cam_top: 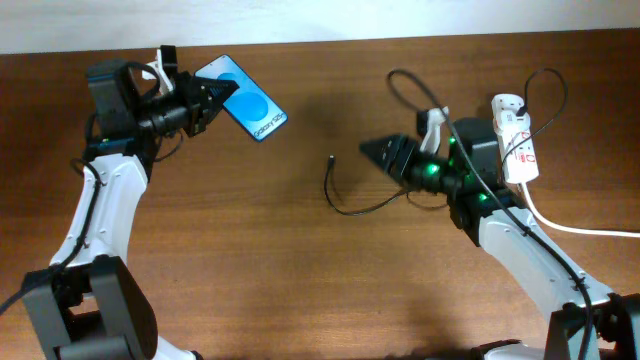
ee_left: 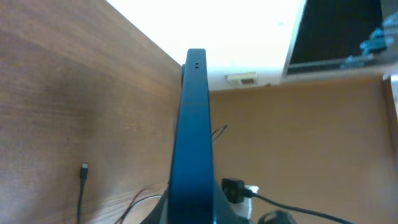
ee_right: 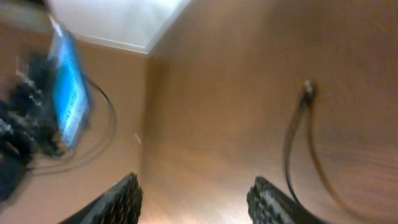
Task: Plug charger to phone and switch on socket
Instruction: 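Move the right gripper down to the black cable plug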
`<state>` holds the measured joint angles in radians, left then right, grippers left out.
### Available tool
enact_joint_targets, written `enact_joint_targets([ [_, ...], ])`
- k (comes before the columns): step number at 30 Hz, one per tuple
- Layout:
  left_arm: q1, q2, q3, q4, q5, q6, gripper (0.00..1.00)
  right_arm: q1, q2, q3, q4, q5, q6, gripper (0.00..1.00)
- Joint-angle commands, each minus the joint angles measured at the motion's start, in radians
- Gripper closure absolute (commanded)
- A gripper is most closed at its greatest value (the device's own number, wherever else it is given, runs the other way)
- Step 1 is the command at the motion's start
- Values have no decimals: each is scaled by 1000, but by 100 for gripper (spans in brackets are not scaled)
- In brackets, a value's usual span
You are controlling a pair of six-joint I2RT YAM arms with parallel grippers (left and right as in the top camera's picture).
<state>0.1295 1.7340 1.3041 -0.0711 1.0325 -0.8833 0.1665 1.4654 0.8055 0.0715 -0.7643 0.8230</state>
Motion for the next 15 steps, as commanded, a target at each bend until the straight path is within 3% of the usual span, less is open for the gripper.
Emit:
enact_joint_targets([
  [1, -3, 1, 3, -69, 124, 213, 100, 16, -5, -3, -199, -48, -301, 41],
  [3, -2, 1, 3, -167, 122, 316, 100, 16, -5, -3, -297, -9, -299, 43],
  [5, -2, 1, 3, -336, 57, 449, 100, 16, -5, -3, -392, 26, -307, 52],
  [7, -2, 1, 3, -439, -21, 502, 100, 17, -5, -3, -447, 29, -360, 62],
  [12, -2, 1, 3, -499, -27, 602, 100, 19, -5, 2, -527, 67, -379, 67],
  [15, -2, 1, 3, -498, 63, 602, 100, 75, -5, 100, -706, 190, -436, 67],
])
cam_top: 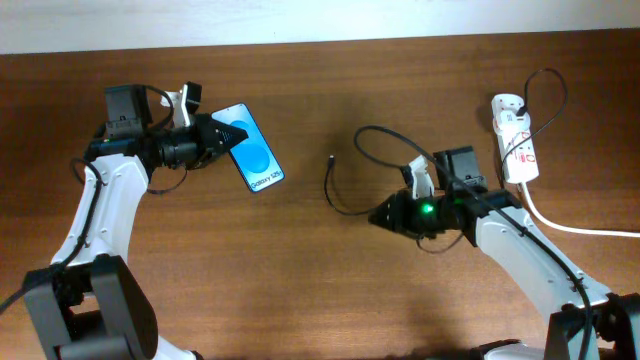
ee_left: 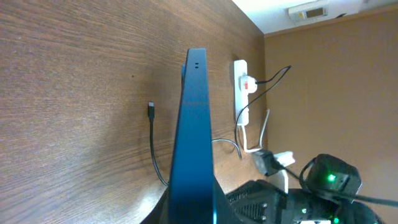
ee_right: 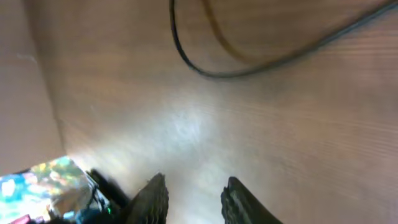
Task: Plug charger to phone and switch on socket
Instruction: 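Move the right gripper down to the black cable plug, then grasp the cable plug with the right gripper and lift it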
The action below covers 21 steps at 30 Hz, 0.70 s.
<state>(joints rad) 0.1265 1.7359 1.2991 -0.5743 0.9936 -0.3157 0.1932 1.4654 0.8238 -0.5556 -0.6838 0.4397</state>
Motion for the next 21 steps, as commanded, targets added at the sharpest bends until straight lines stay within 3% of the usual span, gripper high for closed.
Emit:
enact_joint_targets([
  [1, 1, -1, 8, 8, 142, 34, 100, 74, -5, 124, -126, 146, -66, 66],
  [6, 1, -1, 8, 17, 242, 33, 100, 160, 24, 402, -321, 287, -66, 66],
  [12, 1, -1, 8, 16, 242, 33, 100, 161, 405, 912, -571, 336, -93, 67],
  [15, 1, -1, 8, 13, 242, 33, 100, 161, 553, 951, -512, 317, -38, 67],
  [21, 1, -1, 8, 12, 241, 14, 100, 183, 677, 951, -391, 314, 80, 67],
])
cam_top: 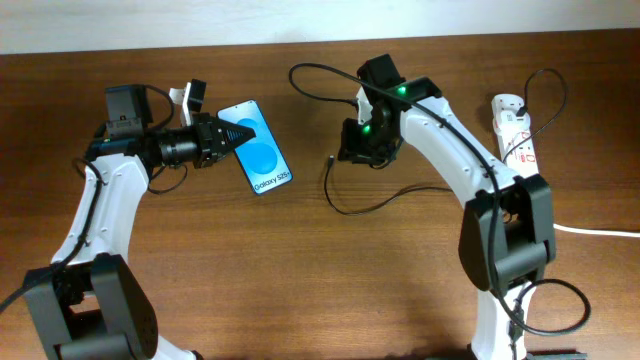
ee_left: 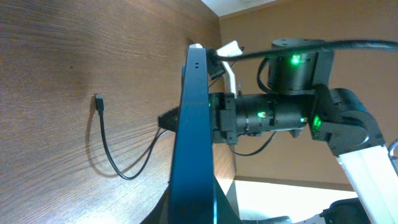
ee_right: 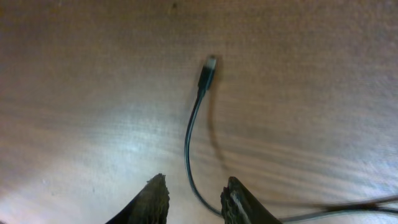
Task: Plug charger to phone and switch on socket
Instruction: 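Grasp the cable plug with the right gripper and lift it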
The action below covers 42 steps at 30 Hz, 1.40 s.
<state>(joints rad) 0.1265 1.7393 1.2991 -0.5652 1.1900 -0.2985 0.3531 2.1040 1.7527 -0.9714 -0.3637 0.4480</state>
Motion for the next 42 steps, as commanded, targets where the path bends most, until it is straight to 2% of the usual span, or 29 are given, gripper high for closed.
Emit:
enact_joint_targets([
  [1, 1, -4, 8, 2, 45, -3, 100, 30, 56, 22, 44, -6, 114, 67],
  [7, 1, -4, 8, 2, 45, -3, 100, 52, 136, 22, 130, -5, 216, 67],
  [13, 1, -4, 8, -24, 46, -3, 100, 80, 206, 19, 162, 4, 242, 67],
  [22, 1, -4, 8, -43, 46, -3, 100, 80, 217, 18, 195, 63, 275, 68],
  [24, 1, -4, 8, -43, 46, -3, 100, 80, 220, 18, 192, 62, 275, 77],
  [26, 1, -4, 8, -43, 46, -3, 100, 80, 220, 18, 185, 61, 274, 96],
  [27, 1, -4, 8, -43, 46, -3, 100, 80, 219, 18, 179, 58, 263, 96],
  [30, 1, -4, 8, -43, 45, -3, 100, 79, 205, 19, 171, 35, 176, 96],
  [33, 1, -4, 8, -43, 45, -3, 100, 77, 108, 19, 158, -21, -27, 96],
  [36, 1, -4, 8, -43, 45, -3, 100, 72, -32, 19, 132, -56, -151, 96],
  [40, 1, -4, 8, -42, 45, -2, 100, 2, -352, 19, 14, -230, -354, 96],
  [42, 1, -4, 8, -42, 45, -2, 100, -32, -451, 19, -49, -257, -374, 96],
])
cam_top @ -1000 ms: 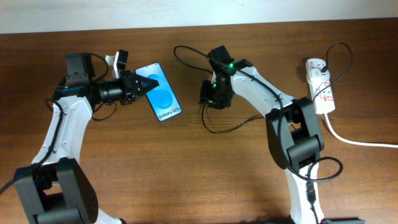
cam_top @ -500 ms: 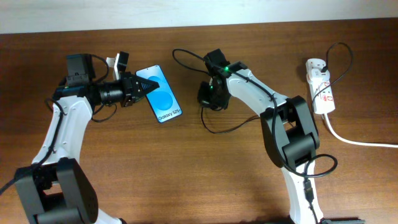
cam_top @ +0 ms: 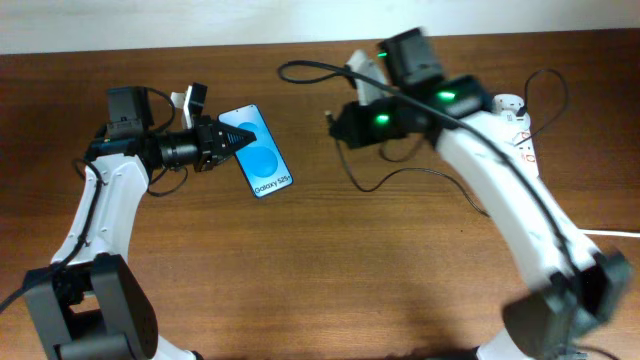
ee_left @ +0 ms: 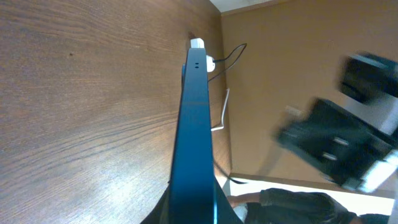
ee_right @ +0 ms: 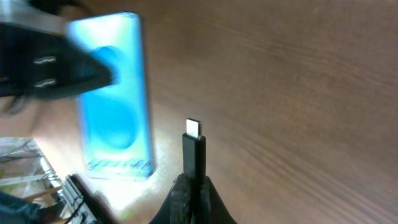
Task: Plug charger to phone and switch on socket
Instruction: 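Grasp the cable plug with the right gripper and lift it, then carry the plug with the right gripper to the phone's bottom port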
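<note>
The blue phone (cam_top: 258, 150) hangs tilted above the table's left half, with my left gripper (cam_top: 222, 143) shut on its upper end. In the left wrist view it is edge-on (ee_left: 196, 124), its bottom edge with two small holes pointing away. My right gripper (ee_right: 191, 186) is shut on the black charger plug (ee_right: 194, 152), whose metal tip points up and away, to the right of the phone screen (ee_right: 115, 118). Overhead, the plug (cam_top: 330, 118) sticks out left of the right gripper (cam_top: 345, 122), a good gap from the phone. The black cable (cam_top: 400, 180) trails behind.
A white power strip (cam_top: 503, 101) lies at the far right, mostly hidden under my right arm. The strip's white cord (cam_top: 600, 231) runs off the right edge. Bare wooden table (cam_top: 300, 260) fills the front and middle.
My right gripper was open just above the plug lying on the table; now it is shut on the plug and holds it raised, farther back. The left gripper and phone have stayed put.
At first the left gripper held the phone at the far left and the right gripper was open near the strip. Then the phone was nearer the middle and the right gripper sat near the cable loop. It later hovered open over the plug, and now grips it.
</note>
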`<state>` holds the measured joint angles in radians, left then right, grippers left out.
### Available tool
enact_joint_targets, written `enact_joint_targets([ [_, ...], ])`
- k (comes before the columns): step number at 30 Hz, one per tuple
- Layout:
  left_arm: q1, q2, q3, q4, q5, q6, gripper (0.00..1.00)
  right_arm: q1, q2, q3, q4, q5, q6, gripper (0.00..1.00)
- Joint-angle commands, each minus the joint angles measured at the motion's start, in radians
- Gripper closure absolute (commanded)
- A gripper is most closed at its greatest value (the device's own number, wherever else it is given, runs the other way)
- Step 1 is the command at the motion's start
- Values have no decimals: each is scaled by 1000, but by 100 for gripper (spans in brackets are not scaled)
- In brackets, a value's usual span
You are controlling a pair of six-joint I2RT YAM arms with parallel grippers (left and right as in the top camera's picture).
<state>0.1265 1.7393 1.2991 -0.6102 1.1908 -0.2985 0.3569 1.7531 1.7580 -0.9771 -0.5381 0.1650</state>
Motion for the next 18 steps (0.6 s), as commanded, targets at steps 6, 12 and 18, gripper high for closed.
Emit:
enact_joint_targets([
  [6, 1, -4, 8, 3, 48, -2, 100, -117, -404, 13, -276, -101, -162, 96],
  [12, 1, -4, 8, 3, 52, -4, 100, -122, -625, -220, -290, -130, -133, 96],
  [18, -23, -4, 8, 189, 254, -56, 100, -98, -617, -587, 32, -341, 0, 96],
])
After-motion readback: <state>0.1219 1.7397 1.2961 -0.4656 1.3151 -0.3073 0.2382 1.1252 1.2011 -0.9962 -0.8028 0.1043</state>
